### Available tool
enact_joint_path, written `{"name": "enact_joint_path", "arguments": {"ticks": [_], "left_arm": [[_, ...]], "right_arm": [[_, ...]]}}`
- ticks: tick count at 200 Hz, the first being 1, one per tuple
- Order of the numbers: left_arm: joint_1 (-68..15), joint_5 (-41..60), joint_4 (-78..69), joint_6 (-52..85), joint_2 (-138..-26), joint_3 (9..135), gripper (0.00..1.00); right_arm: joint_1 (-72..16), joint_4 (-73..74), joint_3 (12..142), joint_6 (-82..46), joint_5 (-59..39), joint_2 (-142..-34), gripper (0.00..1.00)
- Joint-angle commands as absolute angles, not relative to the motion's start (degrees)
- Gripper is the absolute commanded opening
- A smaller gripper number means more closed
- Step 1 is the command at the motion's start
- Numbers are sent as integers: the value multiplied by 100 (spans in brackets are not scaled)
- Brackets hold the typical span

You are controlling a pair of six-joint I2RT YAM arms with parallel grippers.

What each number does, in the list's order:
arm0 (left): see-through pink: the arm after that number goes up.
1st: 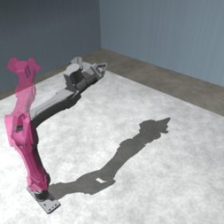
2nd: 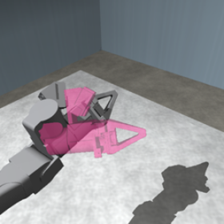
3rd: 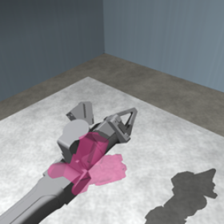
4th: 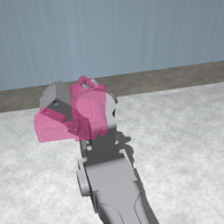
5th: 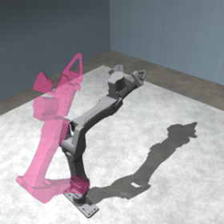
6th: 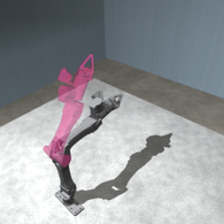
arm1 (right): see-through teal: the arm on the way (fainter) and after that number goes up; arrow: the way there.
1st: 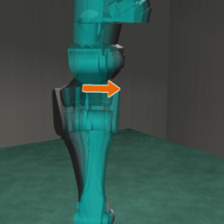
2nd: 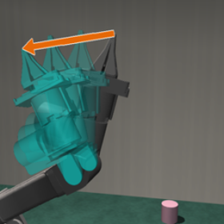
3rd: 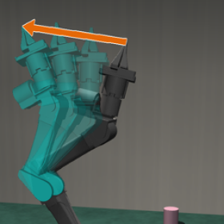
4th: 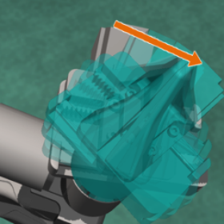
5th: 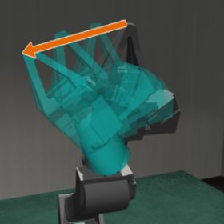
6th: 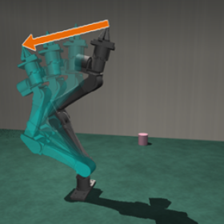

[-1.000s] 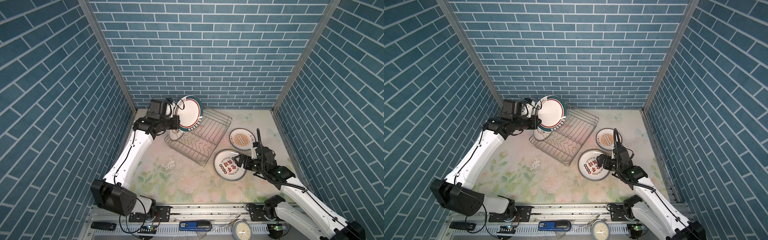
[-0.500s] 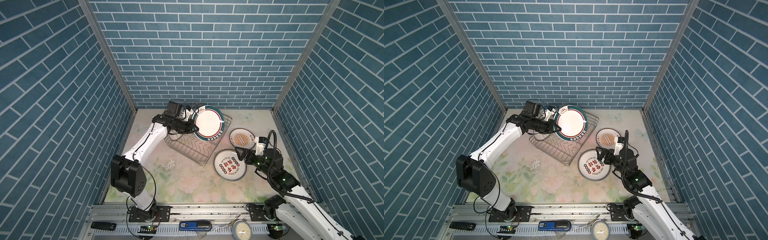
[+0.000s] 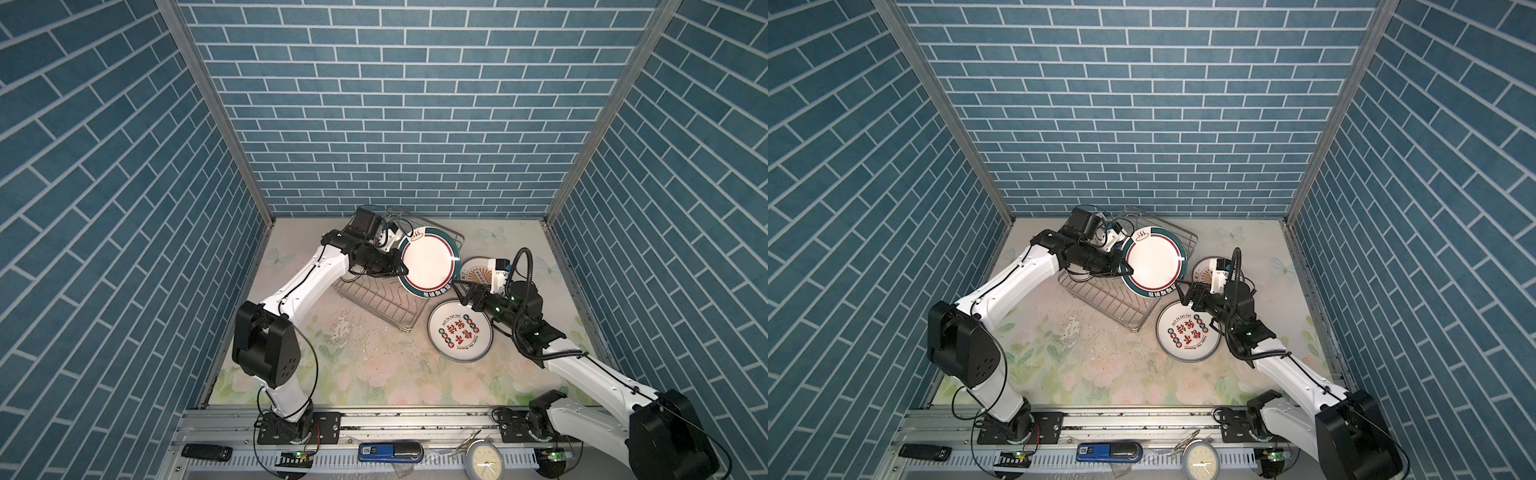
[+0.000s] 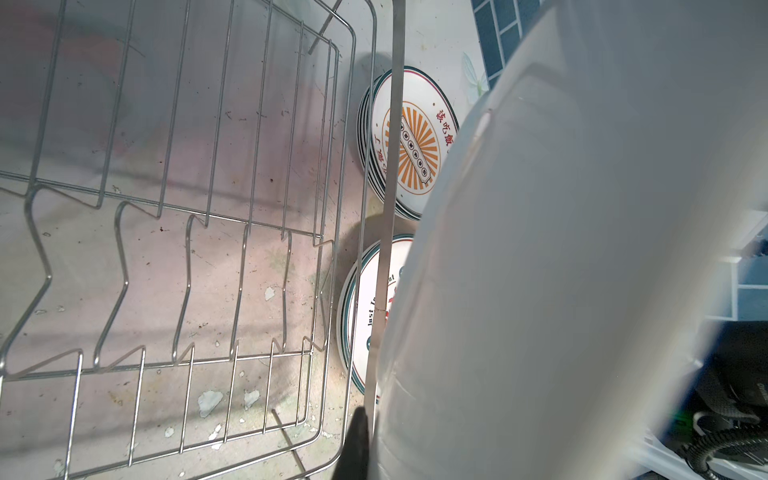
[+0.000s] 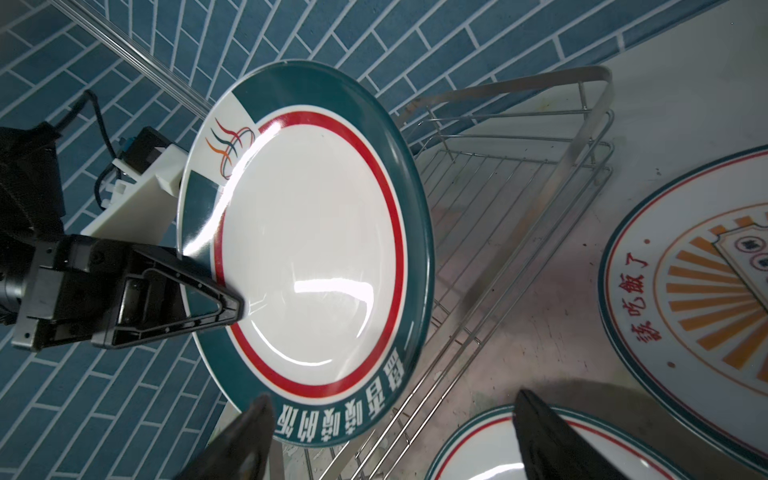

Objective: Unload the plates from the dish rack
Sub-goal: 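Reach the right gripper to the held plate and close it on the rim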

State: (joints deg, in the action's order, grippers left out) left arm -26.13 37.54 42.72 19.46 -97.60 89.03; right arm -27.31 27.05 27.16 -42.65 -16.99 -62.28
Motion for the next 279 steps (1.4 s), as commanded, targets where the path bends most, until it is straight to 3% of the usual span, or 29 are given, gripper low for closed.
{"name": "enact_joint_path", "arguments": {"ticks": [1, 36, 100, 141, 181, 260, 279], "left_arm": [[-2606, 3840, 4220, 1827, -9567, 9132, 0], [-2603, 3899, 4183, 1837, -9506, 9114, 0], [-2617, 4183, 4130, 1851, -9508, 9119, 0], [-2615, 4253, 4148, 1854, -9535, 9147, 0], [-2612, 4166, 4218, 1826, -9556, 9175, 1], [-2619, 3849, 4301, 1724, -9502, 9184, 31], [-2611, 3785, 4301, 1719, -9462, 9154, 43]], "right_arm": [[-2725, 3576, 2984, -4491, -1951, -6500, 86], [-2725, 3943, 3214, -4594, -2064, -6993, 81], [-2725, 5515, 3301, -5197, -2447, -7944, 63], [-2725, 6707, 3291, -5636, -2731, -8473, 47], [-2716, 6806, 3344, -5730, -2813, -8612, 27], [-2631, 7142, 3257, -5956, -2842, -8623, 5], [-2560, 7172, 3263, -6016, -2909, -8632, 0]]}}
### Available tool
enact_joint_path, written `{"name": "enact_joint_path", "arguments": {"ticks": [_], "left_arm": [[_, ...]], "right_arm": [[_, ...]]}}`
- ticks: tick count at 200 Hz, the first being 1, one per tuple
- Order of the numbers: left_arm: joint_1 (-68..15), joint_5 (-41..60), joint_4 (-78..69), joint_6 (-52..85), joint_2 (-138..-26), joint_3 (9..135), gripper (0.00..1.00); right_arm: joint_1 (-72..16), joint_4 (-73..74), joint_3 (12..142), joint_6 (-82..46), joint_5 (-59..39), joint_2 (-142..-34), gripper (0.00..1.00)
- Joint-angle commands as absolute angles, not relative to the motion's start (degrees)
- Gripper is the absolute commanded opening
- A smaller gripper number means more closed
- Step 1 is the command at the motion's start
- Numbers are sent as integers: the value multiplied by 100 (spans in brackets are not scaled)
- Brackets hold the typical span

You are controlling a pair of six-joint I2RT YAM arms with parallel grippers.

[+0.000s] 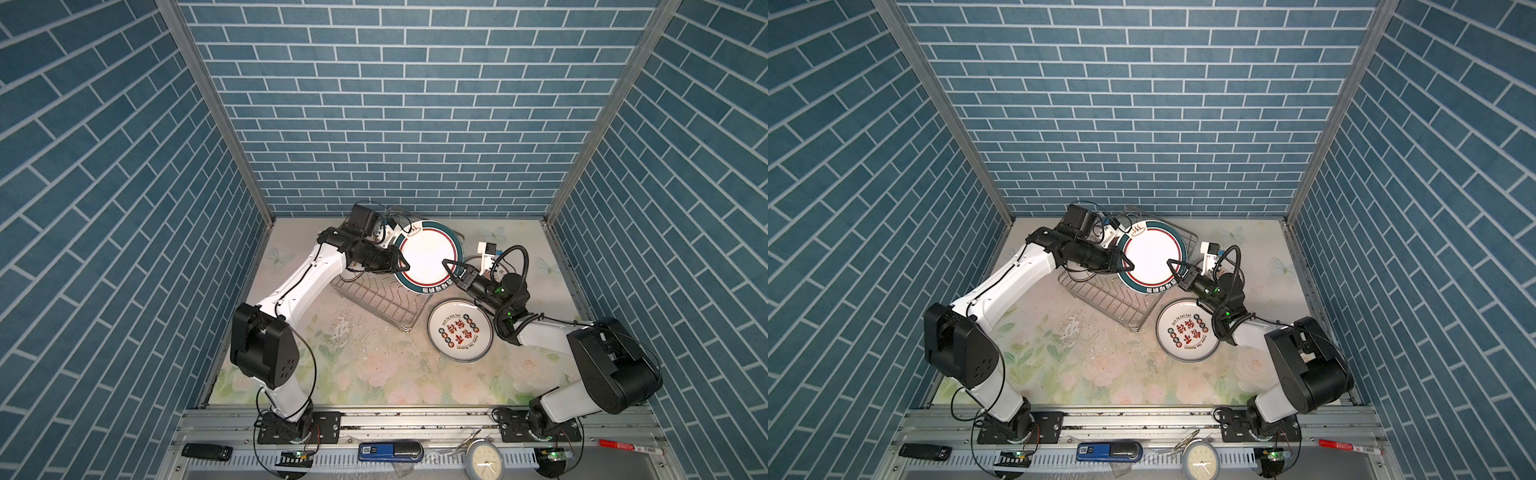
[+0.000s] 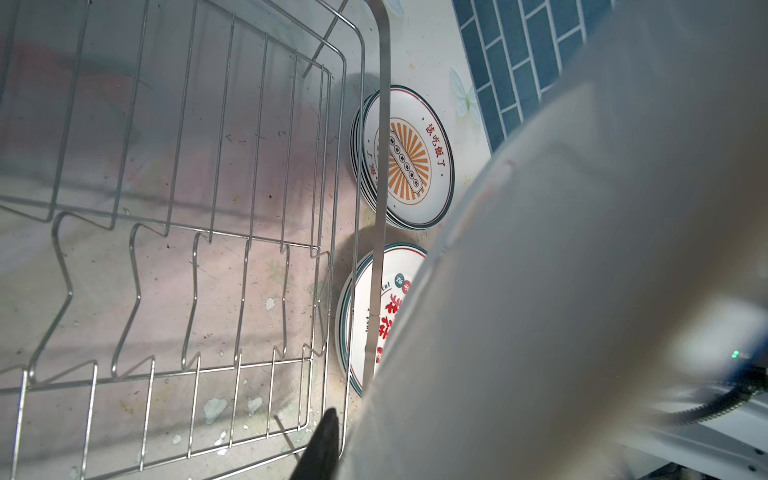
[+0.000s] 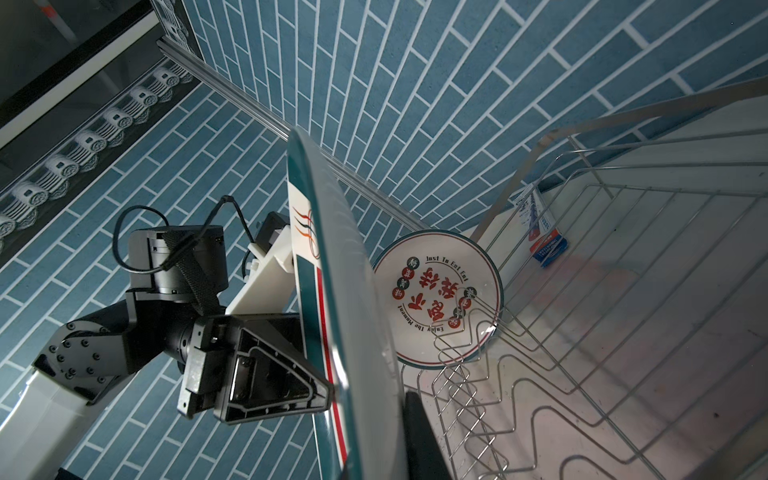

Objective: Unload the plates from the dish rack
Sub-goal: 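Reach the right gripper to the held plate and close it on the rim, then open the left gripper while the right gripper carries the plate toward the table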

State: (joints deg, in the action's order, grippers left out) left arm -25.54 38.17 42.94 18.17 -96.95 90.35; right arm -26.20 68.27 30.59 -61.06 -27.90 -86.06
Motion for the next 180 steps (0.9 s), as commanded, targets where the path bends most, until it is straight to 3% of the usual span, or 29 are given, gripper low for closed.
{"name": "enact_joint_path", "arguments": {"ticks": [1, 45, 73, 113, 140, 180], "left_arm": [[-2611, 3778, 4300, 1721, -9460, 9152, 43], [-2619, 3322, 4339, 1639, -9253, 9070, 58], [-2615, 2485, 4453, 1614, -9057, 8985, 68], [-2615, 1069, 4751, 1473, -8835, 9032, 71], [-2616, 47, 5010, 1474, -8773, 9099, 72], [-2606, -605, 5079, 1495, -8662, 9073, 74]], "right_arm": [[-2554, 7168, 3266, -6018, -2909, -8631, 0], [-2295, 6918, 3338, -6029, -3035, -8464, 0], [-2054, 6267, 3479, -5799, -3154, -8065, 0], [-1945, 3456, 4110, -4325, -2835, -6845, 0], [-1942, 1737, 4623, -3410, -2158, -6101, 0], [-1942, -53, 4835, -2854, -782, -5069, 0]]}}
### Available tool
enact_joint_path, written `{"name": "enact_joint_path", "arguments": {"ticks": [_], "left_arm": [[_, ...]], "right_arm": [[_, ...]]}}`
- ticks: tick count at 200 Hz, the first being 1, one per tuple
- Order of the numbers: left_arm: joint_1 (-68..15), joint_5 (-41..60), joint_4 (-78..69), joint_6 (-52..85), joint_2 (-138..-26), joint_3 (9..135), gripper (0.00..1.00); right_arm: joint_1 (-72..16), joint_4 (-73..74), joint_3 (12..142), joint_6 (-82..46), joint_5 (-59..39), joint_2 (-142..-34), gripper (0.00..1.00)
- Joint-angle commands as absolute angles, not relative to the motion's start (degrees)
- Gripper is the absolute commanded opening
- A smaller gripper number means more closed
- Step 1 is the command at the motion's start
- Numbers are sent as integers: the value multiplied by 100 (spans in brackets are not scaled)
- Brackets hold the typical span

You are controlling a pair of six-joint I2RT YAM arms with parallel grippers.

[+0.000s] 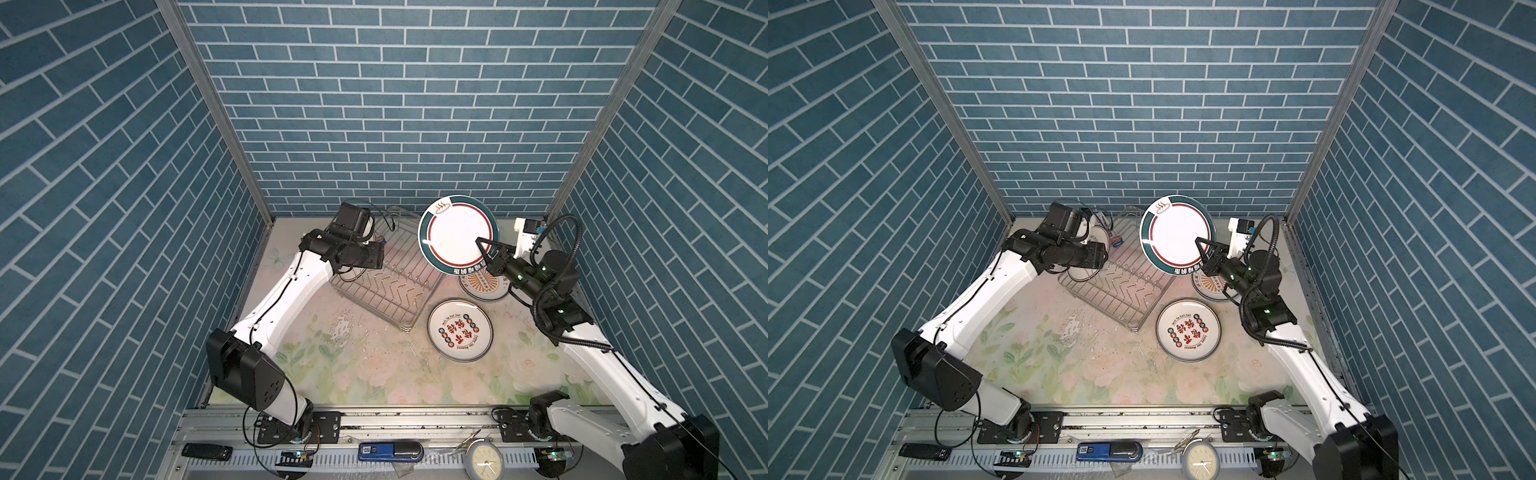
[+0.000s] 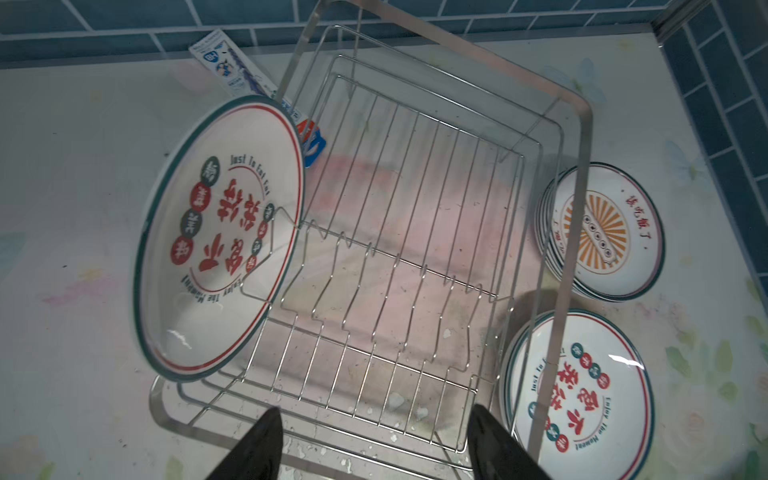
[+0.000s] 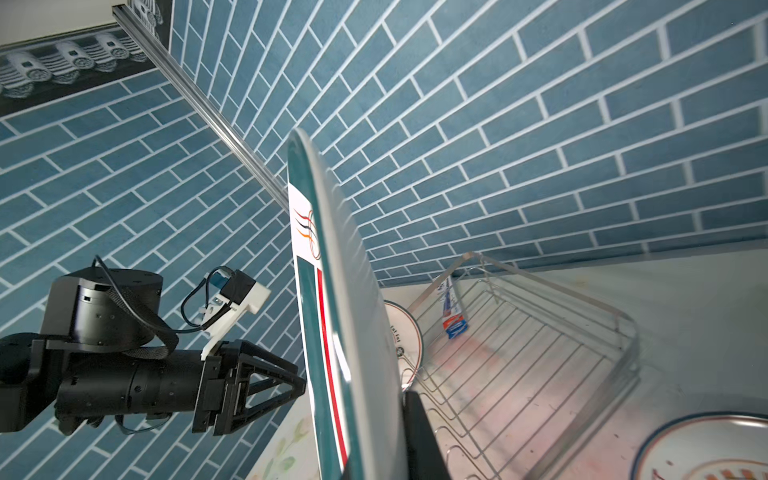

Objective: Unload the plates from the dish rack
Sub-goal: 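Open the left gripper while the right gripper carries the plate toward the table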

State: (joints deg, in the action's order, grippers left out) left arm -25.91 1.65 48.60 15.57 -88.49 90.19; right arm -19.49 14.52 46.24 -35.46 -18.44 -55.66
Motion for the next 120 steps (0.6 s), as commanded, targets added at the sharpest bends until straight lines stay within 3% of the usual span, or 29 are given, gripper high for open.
{"name": "enact_joint_path", "arguments": {"ticks": [1, 40, 48, 55, 82, 89, 120], "left_arm": [[-2604, -615, 5084, 1499, -8664, 9076, 74], [-2569, -727, 5119, 1501, -8753, 9114, 76], [-2552, -713, 5116, 1488, -8762, 9106, 79], [-2548, -737, 5122, 1477, -8775, 9114, 88], [-2500, -828, 5176, 1476, -8806, 9163, 90], [-2481, -835, 5185, 1479, -8819, 9167, 99], [-2459, -908, 5235, 1477, -8881, 9203, 99]], "right_arm": [[-1947, -97, 4839, -2851, -756, -5040, 0], [-1943, -1597, 4714, -3094, 794, -4132, 0], [-1942, -1821, 4628, -3155, 922, -3954, 0], [-1942, -2022, 4549, -3242, 1050, -3798, 0], [-1942, -2784, 4247, -3526, 1411, -3257, 0], [-1947, -2975, 4189, -3595, 1468, -3153, 0], [-1942, -3679, 3993, -3965, 1511, -2907, 0]]}}
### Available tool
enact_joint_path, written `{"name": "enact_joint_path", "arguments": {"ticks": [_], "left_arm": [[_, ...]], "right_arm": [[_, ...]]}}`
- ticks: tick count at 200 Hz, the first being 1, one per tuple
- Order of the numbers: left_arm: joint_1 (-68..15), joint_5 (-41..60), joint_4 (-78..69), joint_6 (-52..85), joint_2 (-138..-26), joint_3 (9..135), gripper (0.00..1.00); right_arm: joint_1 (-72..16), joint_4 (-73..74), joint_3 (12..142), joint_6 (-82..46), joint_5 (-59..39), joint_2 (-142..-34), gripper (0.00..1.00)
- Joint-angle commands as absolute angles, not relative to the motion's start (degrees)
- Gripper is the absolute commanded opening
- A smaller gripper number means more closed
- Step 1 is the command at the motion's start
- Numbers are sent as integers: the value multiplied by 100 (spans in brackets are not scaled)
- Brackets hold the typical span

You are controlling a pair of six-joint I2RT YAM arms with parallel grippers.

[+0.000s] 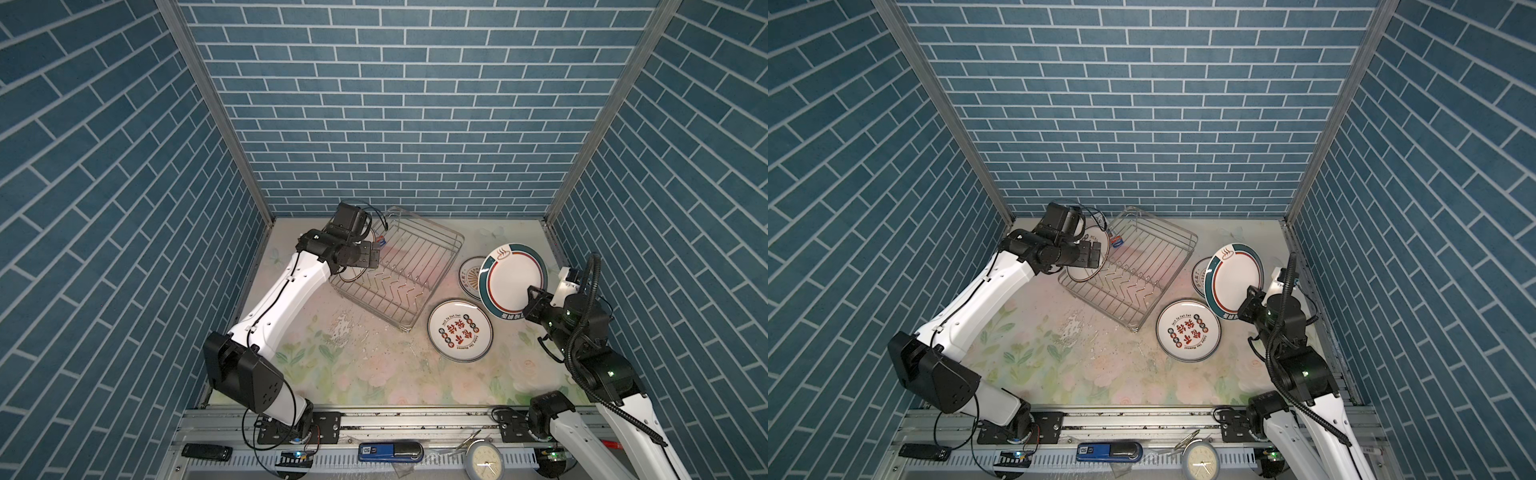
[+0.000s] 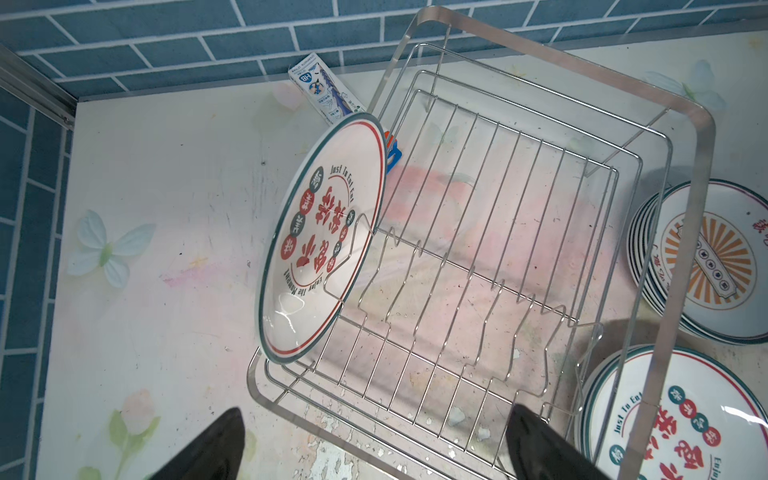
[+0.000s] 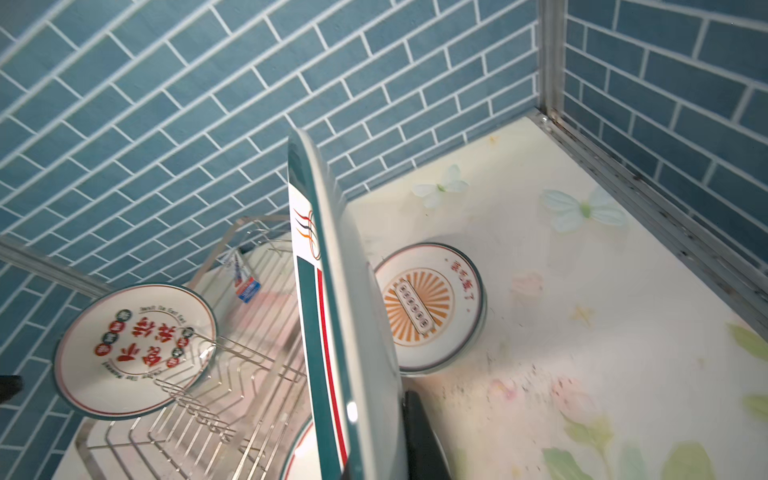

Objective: Unload the plates from the dish rack
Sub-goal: 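Open the left gripper while the right gripper carries the plate toward the table, then lower the green-rimmed plate onto the green-rimmed stack with the right gripper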

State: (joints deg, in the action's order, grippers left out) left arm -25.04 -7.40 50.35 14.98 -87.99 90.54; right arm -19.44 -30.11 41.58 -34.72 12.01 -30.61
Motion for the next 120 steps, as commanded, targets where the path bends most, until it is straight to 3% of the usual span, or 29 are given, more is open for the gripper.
{"name": "enact_joint_path", "arguments": {"ticks": [1, 120], "left_arm": [[-2460, -920, 5237, 1481, -8883, 9207, 99], [-2451, -1244, 5397, 1531, -9006, 9343, 99]], "right_arm": [[-1947, -3694, 3987, -3977, 1512, -2904, 0], [-1942, -3395, 3015, -4983, -9, -3221, 0]]}}
